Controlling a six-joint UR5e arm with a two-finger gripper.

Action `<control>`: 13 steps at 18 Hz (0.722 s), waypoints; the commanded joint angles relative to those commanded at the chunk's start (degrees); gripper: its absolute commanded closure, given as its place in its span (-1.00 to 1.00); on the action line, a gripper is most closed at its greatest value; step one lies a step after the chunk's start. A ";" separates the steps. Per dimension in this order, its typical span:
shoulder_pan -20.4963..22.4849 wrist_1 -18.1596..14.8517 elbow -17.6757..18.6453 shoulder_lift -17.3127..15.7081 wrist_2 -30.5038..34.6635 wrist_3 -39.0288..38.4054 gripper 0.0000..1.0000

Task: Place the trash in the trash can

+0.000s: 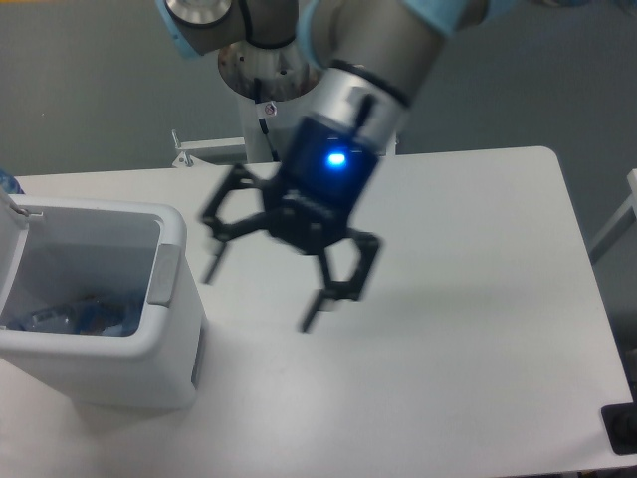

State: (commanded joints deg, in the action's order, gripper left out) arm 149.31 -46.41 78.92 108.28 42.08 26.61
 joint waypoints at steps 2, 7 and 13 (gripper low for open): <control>2.03 -0.09 0.62 1.23 4.04 3.26 -1.00; 5.55 -2.19 2.12 4.31 20.28 10.72 -1.00; 6.00 -12.12 1.85 5.10 33.76 24.35 -1.00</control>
State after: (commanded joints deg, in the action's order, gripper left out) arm 155.30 -58.52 80.77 113.38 75.84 50.96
